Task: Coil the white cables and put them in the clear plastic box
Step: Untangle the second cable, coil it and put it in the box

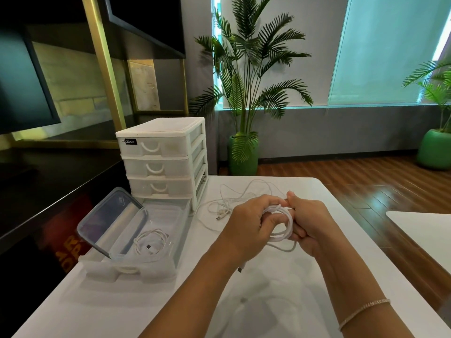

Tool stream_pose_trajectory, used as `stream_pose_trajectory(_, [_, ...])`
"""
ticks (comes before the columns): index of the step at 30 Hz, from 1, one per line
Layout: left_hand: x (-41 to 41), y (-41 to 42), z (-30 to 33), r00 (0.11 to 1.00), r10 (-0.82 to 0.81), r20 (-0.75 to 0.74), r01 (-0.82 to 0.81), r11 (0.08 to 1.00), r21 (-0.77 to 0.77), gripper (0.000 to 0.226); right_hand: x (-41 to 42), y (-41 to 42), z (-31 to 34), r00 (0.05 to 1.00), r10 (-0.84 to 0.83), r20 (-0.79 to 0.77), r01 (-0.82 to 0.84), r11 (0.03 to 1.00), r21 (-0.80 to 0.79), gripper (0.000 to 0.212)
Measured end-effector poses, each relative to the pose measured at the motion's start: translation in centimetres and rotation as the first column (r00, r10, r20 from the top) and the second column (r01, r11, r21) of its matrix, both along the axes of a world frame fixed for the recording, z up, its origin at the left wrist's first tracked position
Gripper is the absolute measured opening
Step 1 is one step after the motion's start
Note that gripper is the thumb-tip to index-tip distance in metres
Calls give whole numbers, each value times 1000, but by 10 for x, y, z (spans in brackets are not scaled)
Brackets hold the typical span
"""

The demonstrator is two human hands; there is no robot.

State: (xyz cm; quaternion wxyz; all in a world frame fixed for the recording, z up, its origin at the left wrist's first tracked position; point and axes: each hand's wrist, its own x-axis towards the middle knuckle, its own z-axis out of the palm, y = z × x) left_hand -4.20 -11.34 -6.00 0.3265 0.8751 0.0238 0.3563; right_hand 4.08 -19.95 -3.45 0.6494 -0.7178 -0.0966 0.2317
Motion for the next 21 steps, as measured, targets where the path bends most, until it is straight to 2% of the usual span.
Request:
stream_pose_trajectory(5, [0, 3, -2, 993, 95, 72, -94, 995, -19, 25, -1, -2, -1, 996, 67, -61, -61, 994, 93, 35])
stream_pose_trajectory(9, [0, 7, -2, 977, 199, 82, -195, 979, -58, 27, -5, -4, 4, 977, 208, 40, -211, 972, 105, 27])
stream_pose_trajectory(13, [2, 8, -3, 961, 268, 66, -265, 962, -61, 28, -8, -8, 5, 931, 334, 149, -341, 940, 26, 22])
stream_pose_trajectory(17, [1, 10, -1, 952, 306, 15, -304, 950, -76, 29, -9, -10, 4, 897, 397, 196, -403, 915, -7, 6])
stream_pose_trajectory(21, [1, 8, 2, 963, 231, -139, -259, 938, -231, 37, -10, -10, 6, 923, 336, 189, -339, 941, -19, 13])
